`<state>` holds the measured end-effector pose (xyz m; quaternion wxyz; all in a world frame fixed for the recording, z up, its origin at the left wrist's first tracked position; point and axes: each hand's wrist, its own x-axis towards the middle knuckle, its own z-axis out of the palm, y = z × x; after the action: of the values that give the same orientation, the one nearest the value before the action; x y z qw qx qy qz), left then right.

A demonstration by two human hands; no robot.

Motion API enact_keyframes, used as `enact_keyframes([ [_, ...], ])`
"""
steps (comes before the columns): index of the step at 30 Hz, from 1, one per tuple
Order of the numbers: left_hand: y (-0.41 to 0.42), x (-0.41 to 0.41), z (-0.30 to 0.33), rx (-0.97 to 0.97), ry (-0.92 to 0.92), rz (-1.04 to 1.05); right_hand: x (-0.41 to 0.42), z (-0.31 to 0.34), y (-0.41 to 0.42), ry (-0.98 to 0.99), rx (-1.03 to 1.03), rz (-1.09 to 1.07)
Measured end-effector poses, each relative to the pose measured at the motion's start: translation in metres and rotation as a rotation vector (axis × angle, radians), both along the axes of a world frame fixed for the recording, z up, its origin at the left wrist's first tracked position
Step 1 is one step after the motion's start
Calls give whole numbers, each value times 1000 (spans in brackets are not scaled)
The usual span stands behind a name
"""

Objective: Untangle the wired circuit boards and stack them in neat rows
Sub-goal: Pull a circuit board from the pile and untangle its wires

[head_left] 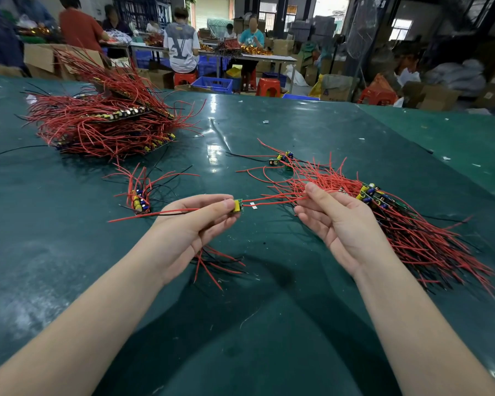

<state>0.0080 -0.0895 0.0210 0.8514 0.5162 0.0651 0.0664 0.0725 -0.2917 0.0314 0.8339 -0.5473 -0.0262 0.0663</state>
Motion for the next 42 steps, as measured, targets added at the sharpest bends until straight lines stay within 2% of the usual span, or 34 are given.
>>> enact_keyframes([
  [8, -2, 0, 0, 25, -1, 17, 0, -4, 1, -69, -50, -103],
  [13, -2, 1, 0, 34, 7, 11, 0, -4, 1, -124, -24, -161],
  [19, -1, 2, -1, 15, 3, 11, 1, -2, 0, -95, 51, -140],
  [31, -5, 1, -2, -119, 8, -161, 5, -19, 2, -270, -236, -315],
  [34, -5, 0, -1, -143, 7, -164, 5, -17, 2, -220, -192, -284],
  [38, -2, 2, 1, -155, 11, -99, 3, -8, -2, 4, 76, -137],
  [42, 0, 4, -1, -140, 29, -68, 4, -1, -4, 184, 174, -24],
])
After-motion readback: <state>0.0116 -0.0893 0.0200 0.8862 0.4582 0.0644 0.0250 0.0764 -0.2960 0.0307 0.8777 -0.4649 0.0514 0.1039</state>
